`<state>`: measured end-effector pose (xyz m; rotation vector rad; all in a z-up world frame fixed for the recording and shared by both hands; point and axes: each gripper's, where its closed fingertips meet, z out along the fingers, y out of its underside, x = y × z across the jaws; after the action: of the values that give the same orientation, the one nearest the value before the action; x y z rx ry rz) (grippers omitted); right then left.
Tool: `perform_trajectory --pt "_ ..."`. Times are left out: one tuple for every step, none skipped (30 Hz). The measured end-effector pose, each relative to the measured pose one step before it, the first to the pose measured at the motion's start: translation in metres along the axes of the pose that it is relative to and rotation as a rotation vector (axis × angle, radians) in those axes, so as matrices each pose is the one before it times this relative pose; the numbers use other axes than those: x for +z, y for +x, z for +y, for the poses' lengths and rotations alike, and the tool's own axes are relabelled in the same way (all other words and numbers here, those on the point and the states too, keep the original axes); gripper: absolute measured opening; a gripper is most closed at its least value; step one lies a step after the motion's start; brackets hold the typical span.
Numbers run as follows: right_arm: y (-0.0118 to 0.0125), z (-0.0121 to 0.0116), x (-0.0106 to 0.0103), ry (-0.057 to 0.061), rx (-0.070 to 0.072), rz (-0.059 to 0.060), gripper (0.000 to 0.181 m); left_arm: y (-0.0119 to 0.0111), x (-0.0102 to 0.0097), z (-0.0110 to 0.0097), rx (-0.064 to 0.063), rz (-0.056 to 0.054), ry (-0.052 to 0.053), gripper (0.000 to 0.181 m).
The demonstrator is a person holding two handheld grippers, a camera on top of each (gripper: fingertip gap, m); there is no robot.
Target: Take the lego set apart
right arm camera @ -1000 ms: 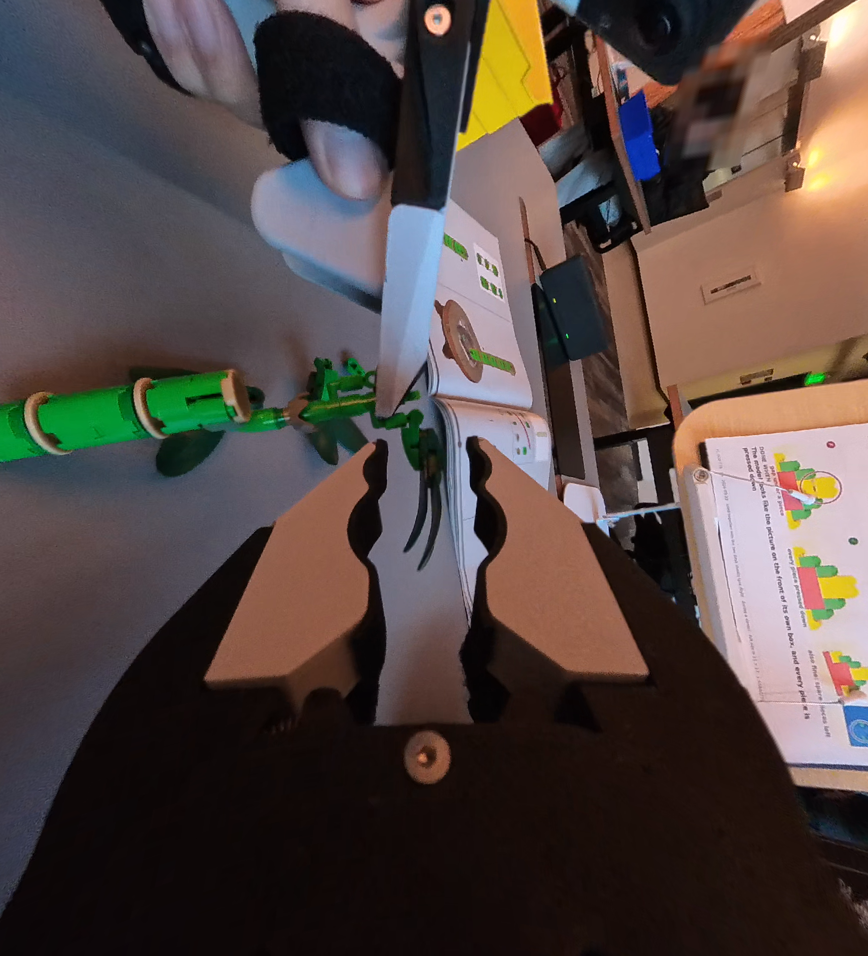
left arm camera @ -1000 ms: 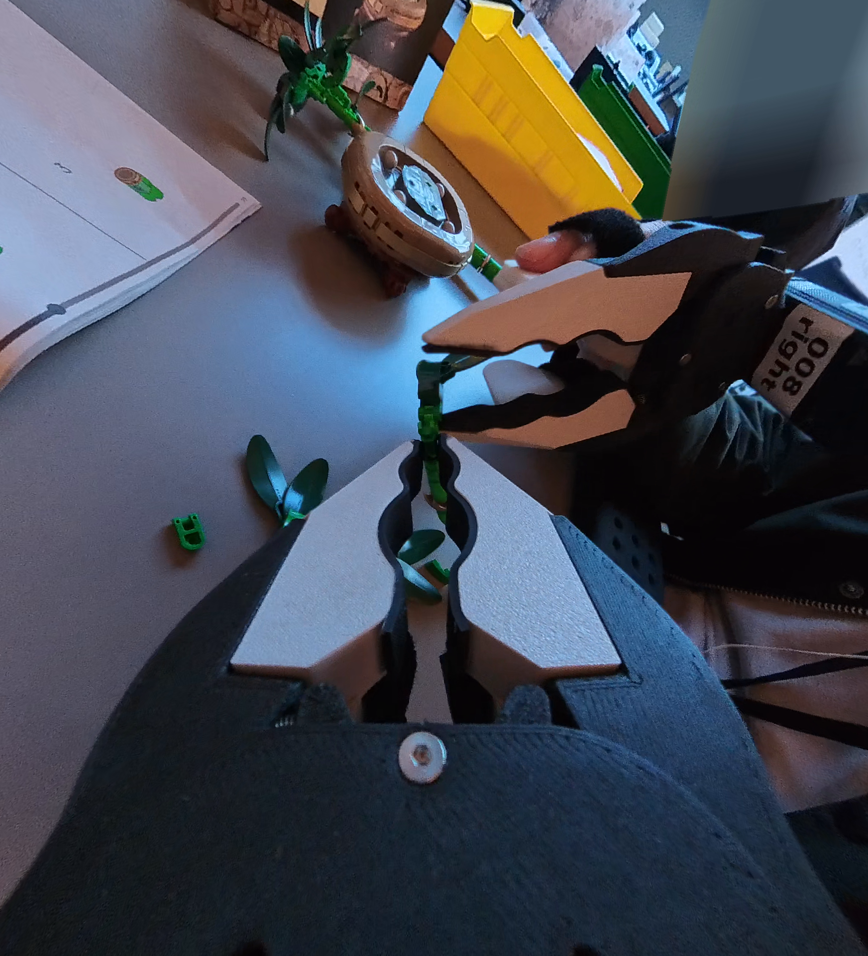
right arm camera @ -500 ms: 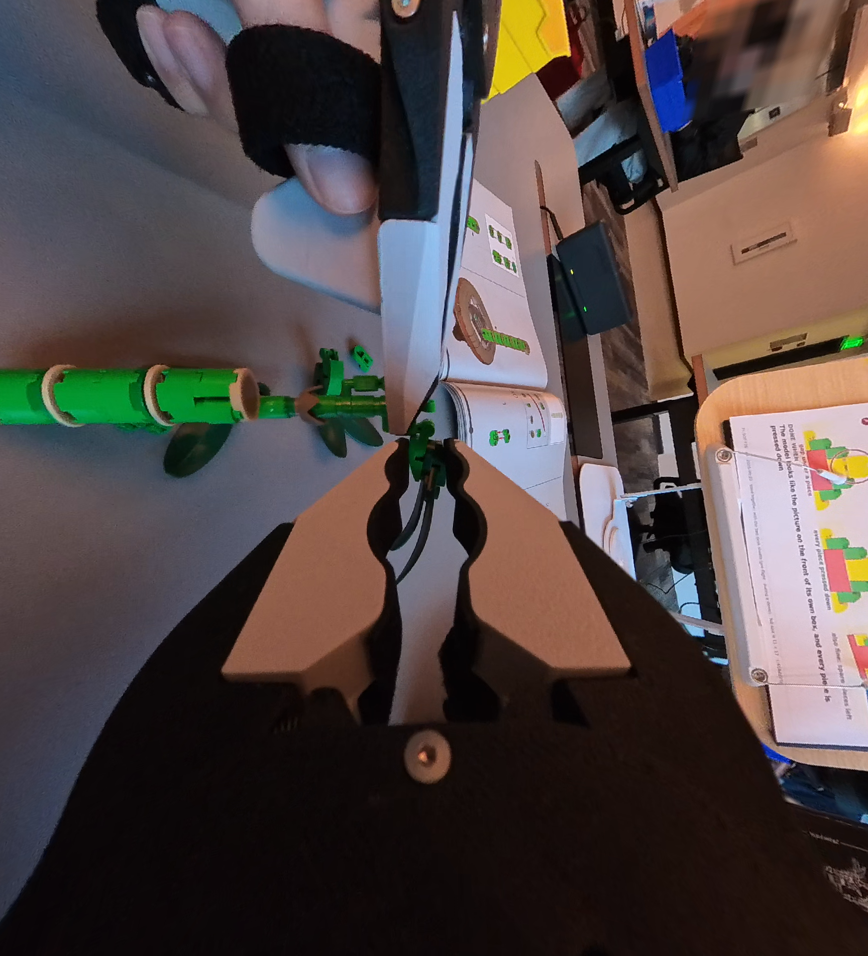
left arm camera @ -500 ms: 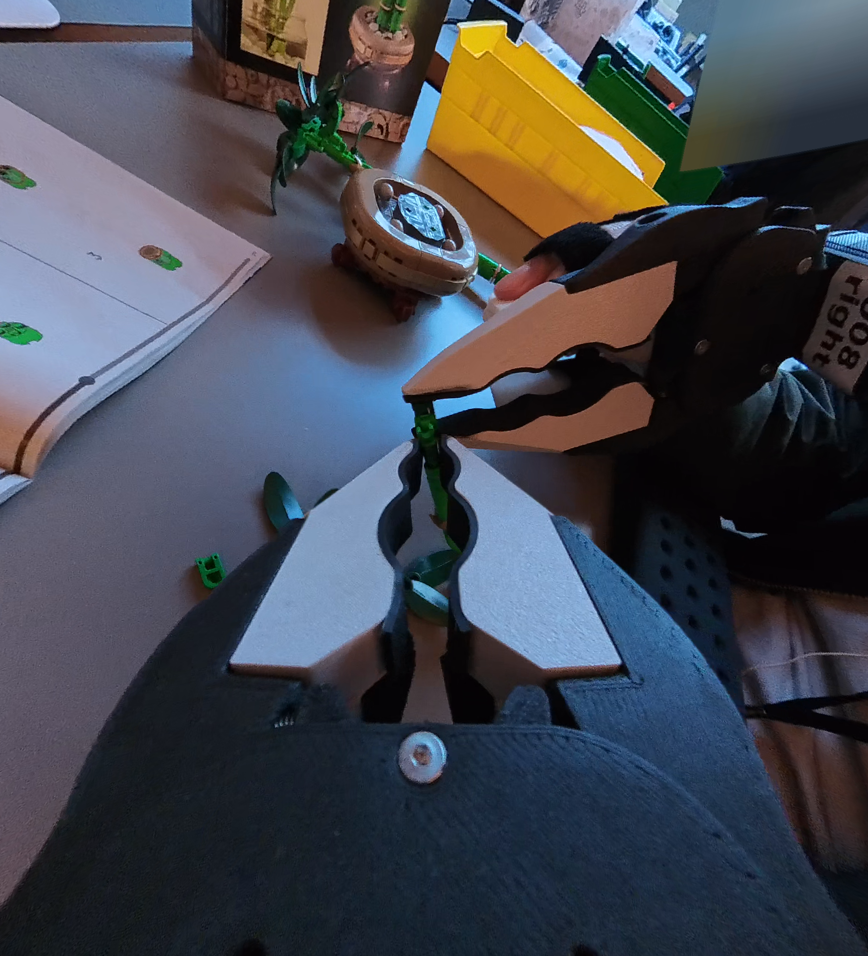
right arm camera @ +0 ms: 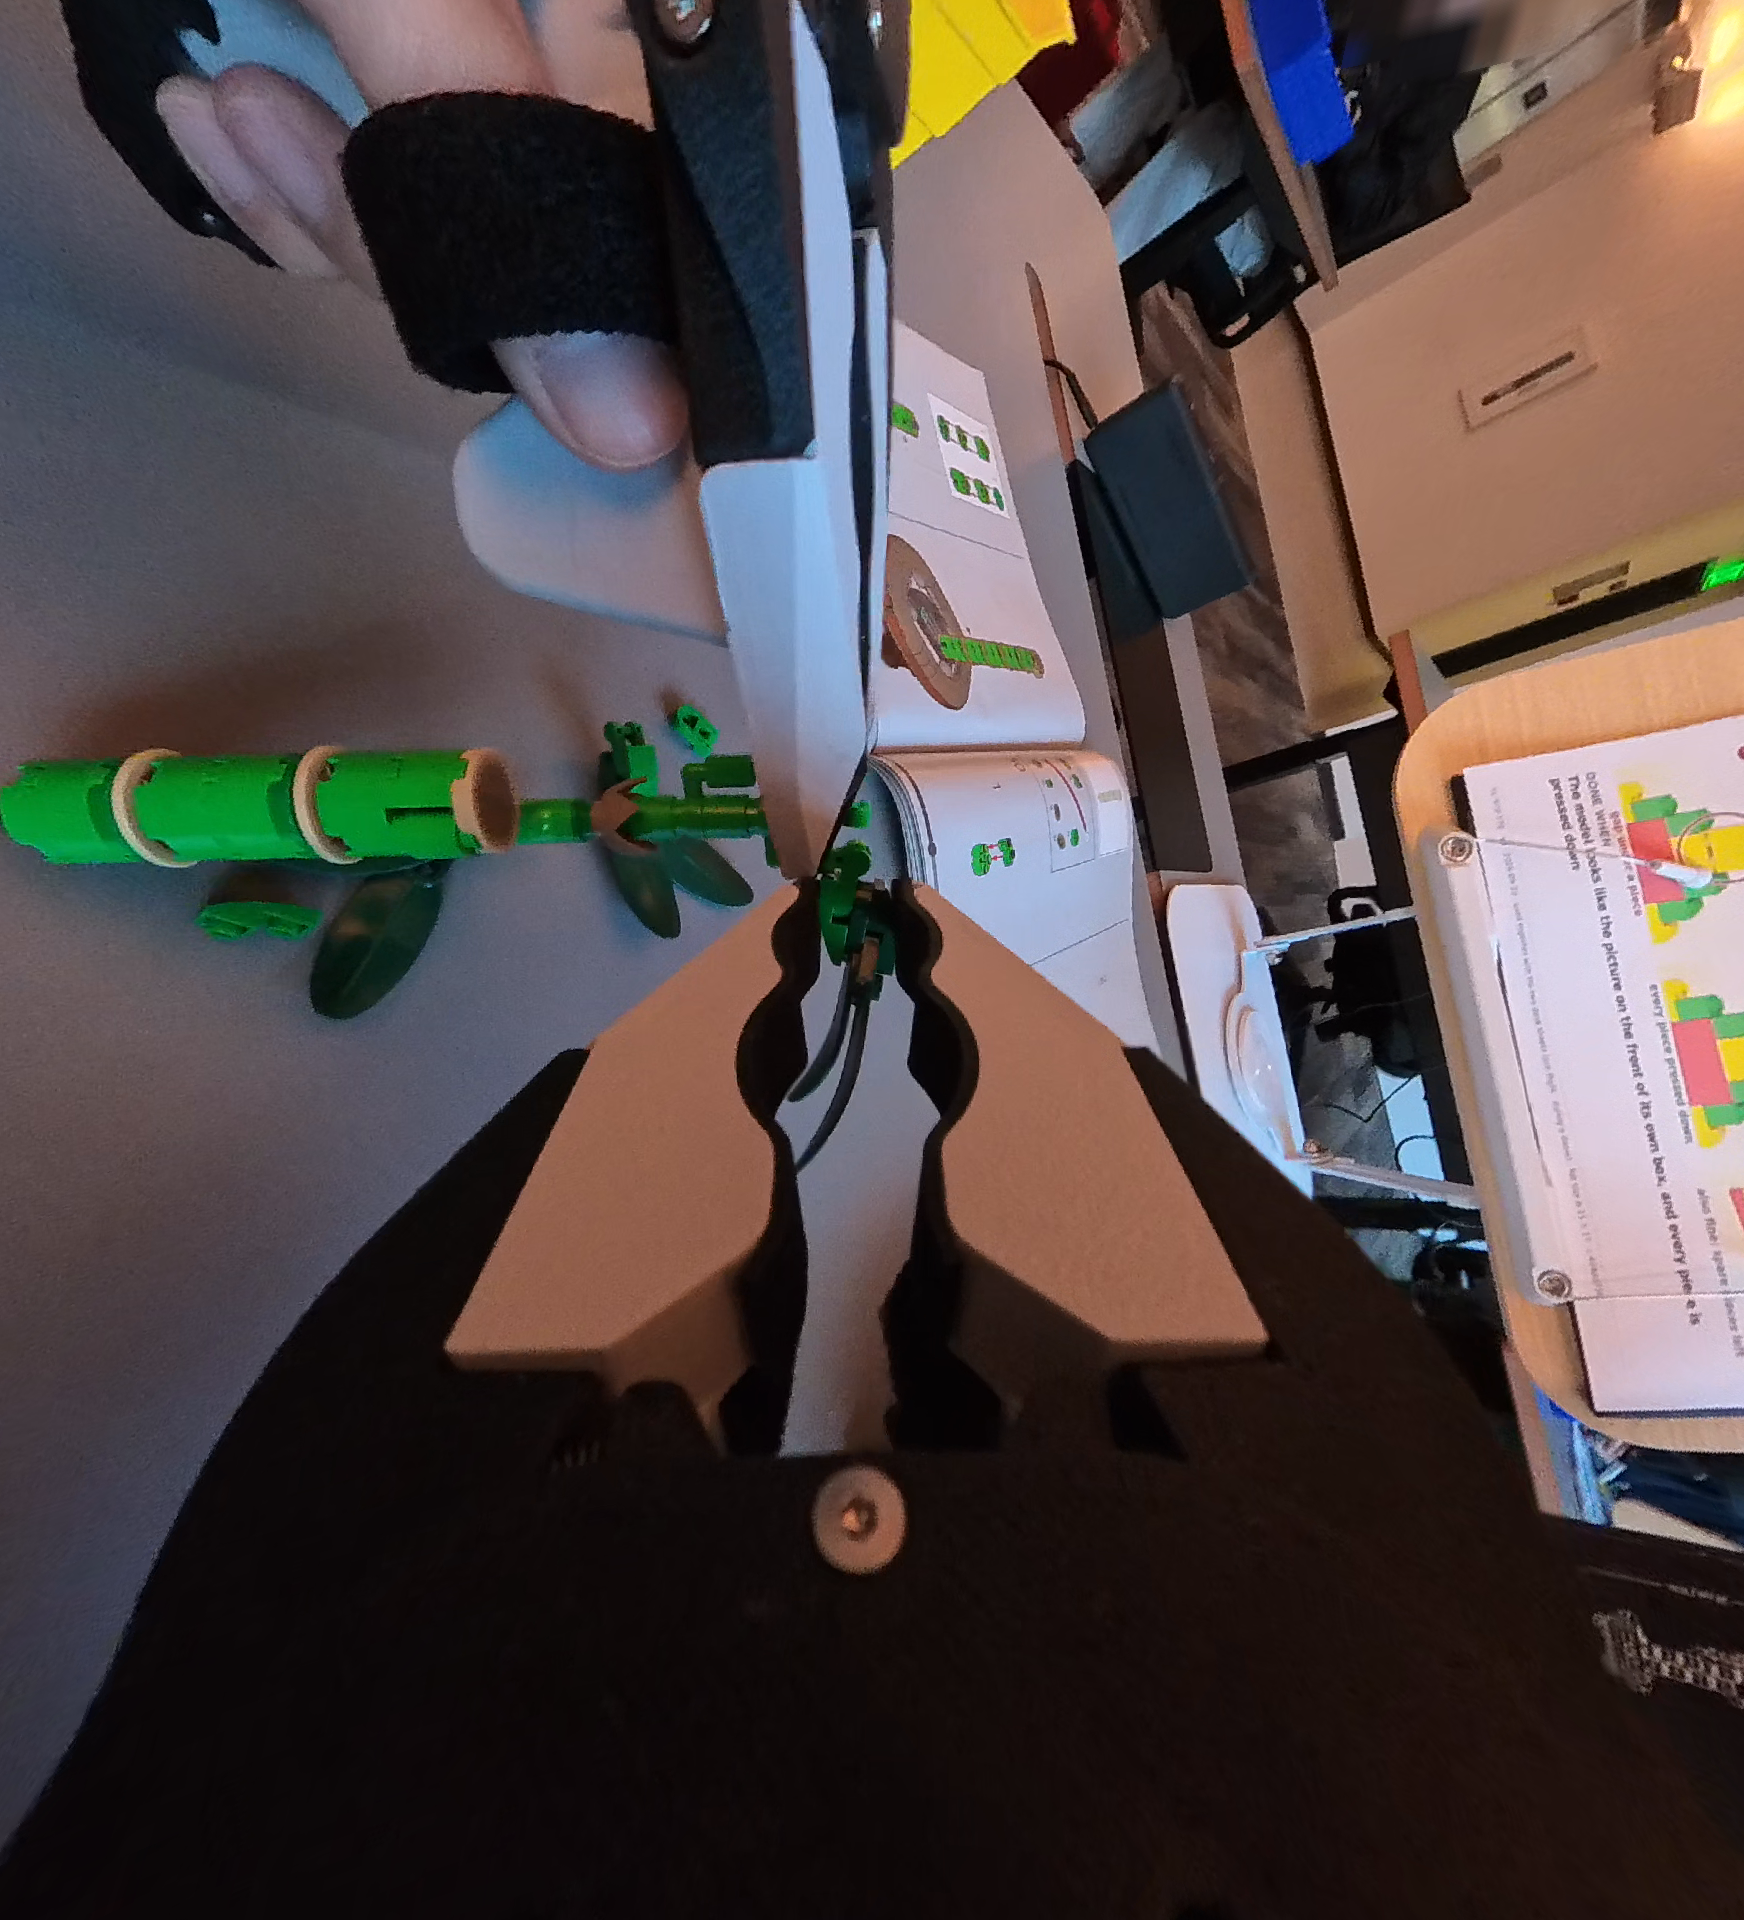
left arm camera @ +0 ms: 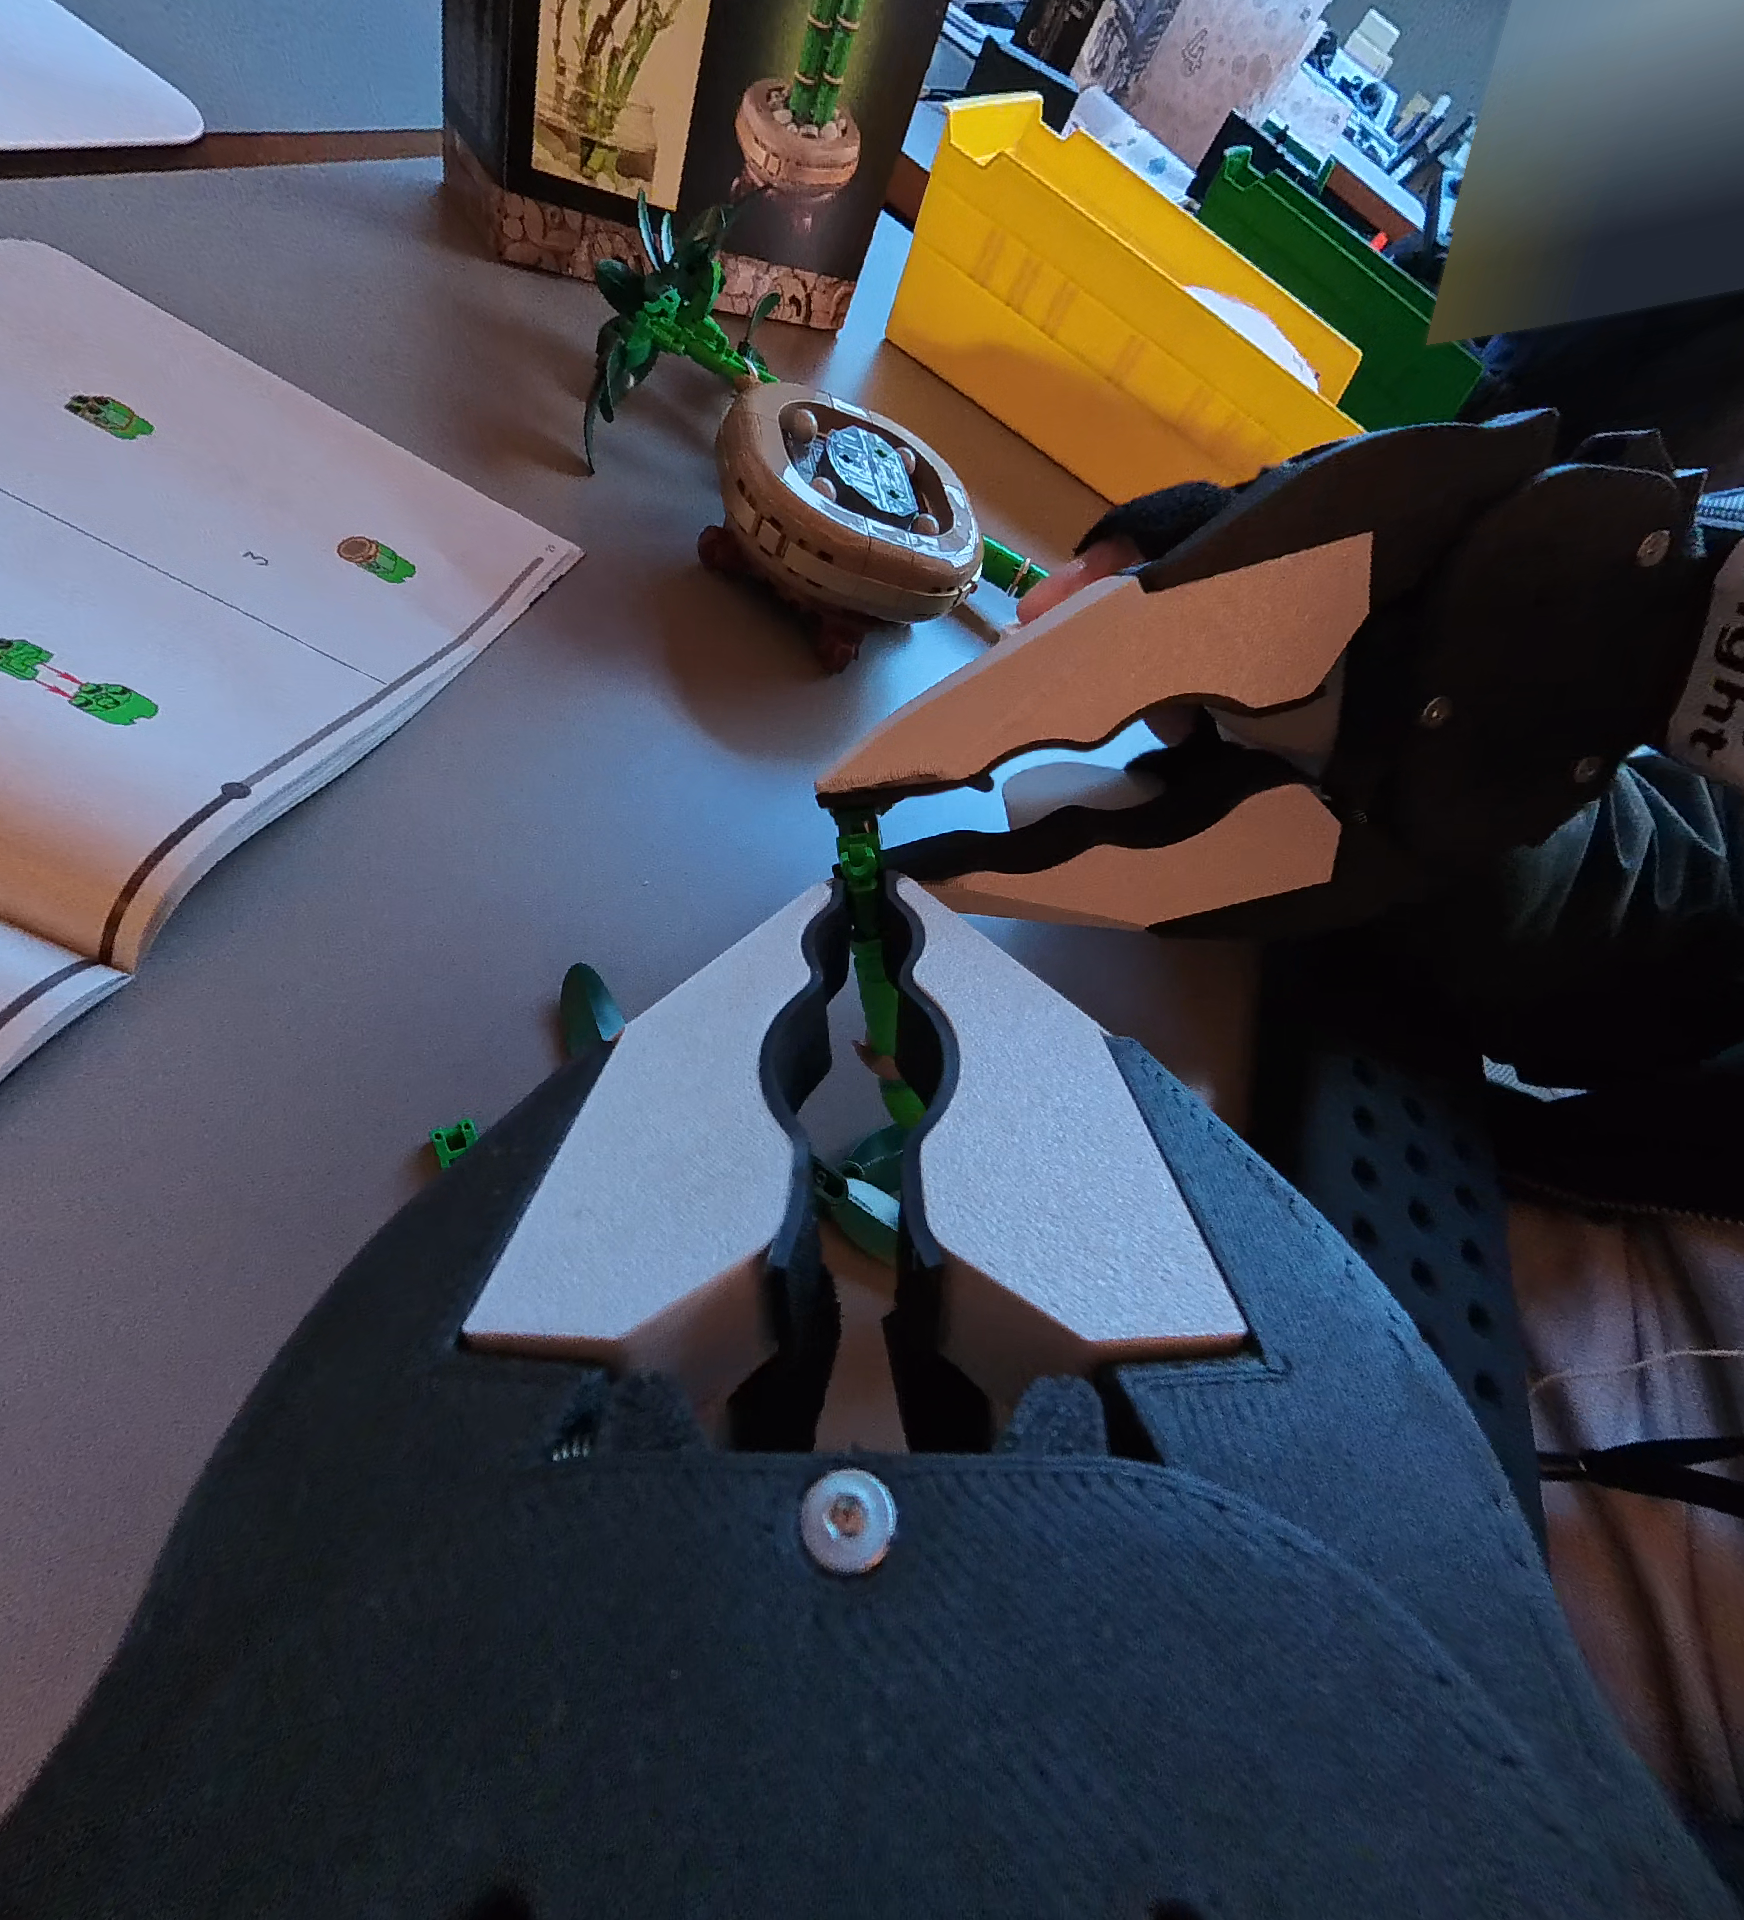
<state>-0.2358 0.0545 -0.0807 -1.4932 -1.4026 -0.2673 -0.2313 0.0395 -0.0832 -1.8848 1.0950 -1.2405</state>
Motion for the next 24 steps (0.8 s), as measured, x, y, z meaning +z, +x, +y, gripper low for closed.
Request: perform_trajectory --pt "0.00064 -0.00014 0.00008 -0.0023 0.0158 0.0030 0.012 -0.00021 -0.00017 -0.00047 -0.0066 0.0013 0.0066 0.004" --pt "0.00036 0.00002 -0.00027 -0.0003 0.0108 -0.0036 0.012 0.00005 -0.00006 -0.00015 -0.0118 0.0067 0.0068 0.004" --pt "0.00068 -0.00037 -0.00058 0.0049 0.0242 -0.0055 0.013 0.00053 -0.00017 -0.00058 -0.0155 0.0088 0.0060 0.004" --pt "0.00065 -0.00049 -0.00074 0.0073 0.0279 -0.0083 0.013 0.00066 -0.00031 -0.00077 -0.0035 0.0056 0.0052 0.004" --pt "0.00007 -0.00010 -0.00074 0.0049 0.0178 -0.0110 0.013 0.00072 0.00010 -0.00016 0.0051 0.0011 0.0012 0.004" --pt "-0.00037 0.00066 -0.00014 -0.0003 0.0079 -0.0073 0.013 0.00022 0.00052 0.00049 0.0074 -0.0057 -0.0022 0.004" --pt "-0.00086 0.00086 0.00019 0.0021 0.0031 -0.0067 0.013 -0.00018 0.00072 0.00115 0.0131 -0.0091 -0.0069 0.004" --pt "-0.00086 0.00058 -0.00016 0.0033 0.0015 -0.0090 0.012 0.00017 0.00044 0.00100 0.0137 -0.0065 -0.0080 0.004" --pt "-0.00107 0.00068 -0.00014 0.0017 0.0052 -0.0140 0.012 0.00039 0.00060 0.00118 0.0110 -0.0043 -0.0085 0.004" --pt "-0.00109 0.00071 -0.00039 0.0038 0.0142 -0.0203 0.012 0.00063 0.00054 0.00097 0.0090 -0.0009 -0.0083 0.004" --pt "-0.00130 0.00058 -0.00067 0.0066 0.0102 -0.0212 0.012 0.00104 0.00056 0.00110 0.0080 0.0016 -0.0076 0.005" --pt "-0.00122 0.00039 -0.00068 0.0068 0.0119 -0.0178 0.012 0.00102 0.00041 0.00112 0.0136 -0.0024 -0.0100 0.004" --pt "-0.00120 -0.00007 -0.00062 0.0039 0.0070 -0.0143 0.012 0.00108 0.00006 0.00102 0.0153 -0.0032 -0.0112 0.005" --pt "-0.00111 -0.00020 -0.00066 0.0046 0.0066 -0.0132 0.012 0.00111 -0.00013 0.00078 0.0109 -0.0018 -0.0094 0.005" --pt "-0.00047 -0.00044 -0.00069 0.0061 0.0048 -0.0085 0.012 0.00089 -0.00020 0.00017 0.0061 -0.0001 -0.0033 0.005" --pt "-0.00093 -0.00018 -0.00066 0.0015 0.0058 -0.0131 0.012 0.00113 -0.00017 0.00053 0.0040 0.0026 -0.0047 0.005" --pt "0.00008 -0.00019 -0.00042 0.0012 0.0060 -0.0032 0.012 0.00044 -0.00011 -0.00017 0.0057 -0.0034 -0.0007 0.005" --pt "-0.00025 -0.00023 -0.00034 0.0020 0.0011 -0.0050 0.012 0.00046 -0.00017 0.00000 0.0041 -0.0032 -0.0037 0.005" --pt "-0.00076 -0.00006 -0.00005 0.0022 0.0081 -0.0116 0.012 0.00045 -0.00015 0.00053 0.0096 -0.0038 -0.0061 0.005" --pt "-0.00029 0.00021 -0.00015 0.0016 0.0114 -0.0093 0.012 0.00031 0.00007 0.00028 0.0111 -0.0052 -0.0033 0.005" --pt "-0.00056 -0.00018 -0.00047 0.0037 0.0000 -0.0086 0.012 0.00082 -0.00008 0.00027 0.0056 -0.0018 -0.0050 0.005" --pt "-0.00007 -0.00034 -0.00075 0.0038 0.0019 -0.0050 0.012 0.00069 -0.00014 -0.00029 0.0044 -0.0001 -0.0009 0.005" --pt "0.00062 -0.00068 -0.00071 0.0029 0.0100 -0.0022 0.012 0.00055 -0.00033 -0.00100 -0.0004 0.0021 0.0063 0.005" --pt "-0.00056 -0.00046 -0.00064 0.0056 0.0008 -0.0089 0.012 0.00091 -0.00046 -0.00011 -0.0026 0.0080 -0.0003 0.005"
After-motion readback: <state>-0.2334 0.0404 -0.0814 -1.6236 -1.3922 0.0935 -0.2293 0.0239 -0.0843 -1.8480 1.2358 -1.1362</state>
